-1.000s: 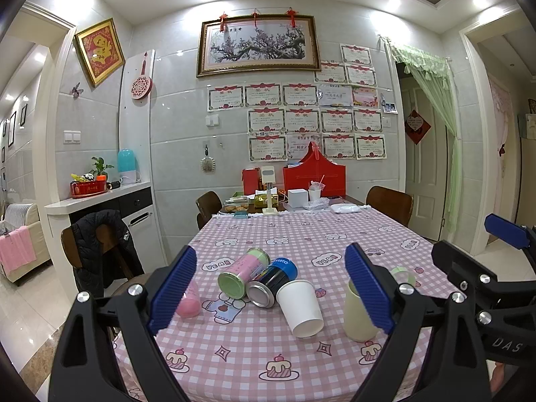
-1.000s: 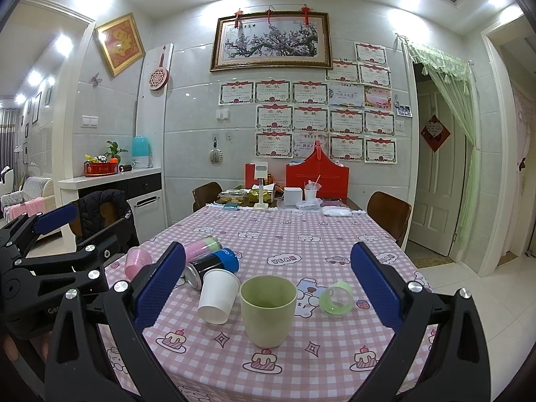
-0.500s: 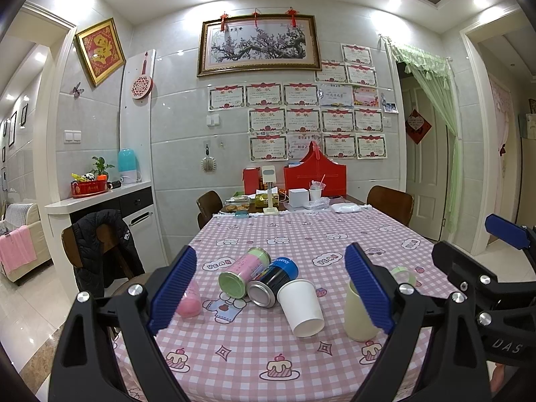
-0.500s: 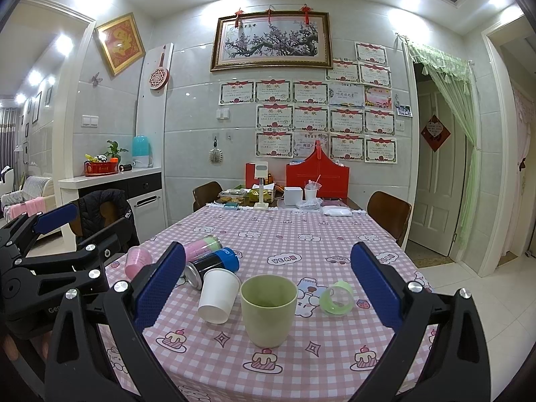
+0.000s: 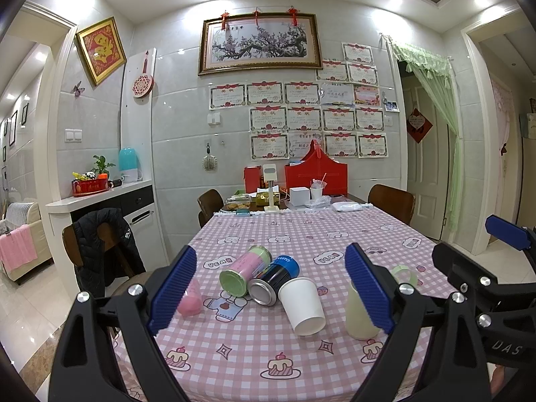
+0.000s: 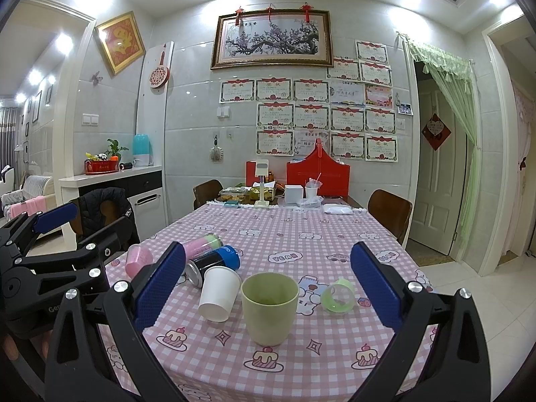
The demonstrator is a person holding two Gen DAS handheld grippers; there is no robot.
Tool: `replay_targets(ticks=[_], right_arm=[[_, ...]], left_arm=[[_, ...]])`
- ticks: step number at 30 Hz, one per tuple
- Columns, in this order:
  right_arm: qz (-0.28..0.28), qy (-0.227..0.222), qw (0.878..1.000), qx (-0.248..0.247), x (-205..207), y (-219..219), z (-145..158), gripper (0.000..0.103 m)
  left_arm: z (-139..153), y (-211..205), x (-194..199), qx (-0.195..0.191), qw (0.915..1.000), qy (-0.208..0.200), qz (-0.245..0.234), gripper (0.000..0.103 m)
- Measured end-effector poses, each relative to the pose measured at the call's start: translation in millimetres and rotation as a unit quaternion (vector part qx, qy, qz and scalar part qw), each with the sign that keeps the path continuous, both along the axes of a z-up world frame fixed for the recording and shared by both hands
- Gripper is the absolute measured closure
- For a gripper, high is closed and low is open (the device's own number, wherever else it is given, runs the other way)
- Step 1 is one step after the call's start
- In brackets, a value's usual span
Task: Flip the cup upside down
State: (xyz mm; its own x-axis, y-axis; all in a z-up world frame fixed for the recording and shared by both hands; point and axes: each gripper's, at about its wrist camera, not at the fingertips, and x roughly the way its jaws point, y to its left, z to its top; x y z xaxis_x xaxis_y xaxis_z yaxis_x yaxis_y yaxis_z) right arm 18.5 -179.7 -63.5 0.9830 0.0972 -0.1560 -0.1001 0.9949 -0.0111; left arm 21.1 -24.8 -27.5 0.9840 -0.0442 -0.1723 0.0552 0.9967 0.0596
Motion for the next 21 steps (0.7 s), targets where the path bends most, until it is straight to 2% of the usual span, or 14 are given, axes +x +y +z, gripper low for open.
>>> replay_targets(ticks=[21], right_arm=[[0.001,0.003,1.0,-0.001,1.6,2.3,-3.5,0.008]], left_arm=[[-2.6,5.9,0.0,0.0,1.0,0.003,0.001,0.014]])
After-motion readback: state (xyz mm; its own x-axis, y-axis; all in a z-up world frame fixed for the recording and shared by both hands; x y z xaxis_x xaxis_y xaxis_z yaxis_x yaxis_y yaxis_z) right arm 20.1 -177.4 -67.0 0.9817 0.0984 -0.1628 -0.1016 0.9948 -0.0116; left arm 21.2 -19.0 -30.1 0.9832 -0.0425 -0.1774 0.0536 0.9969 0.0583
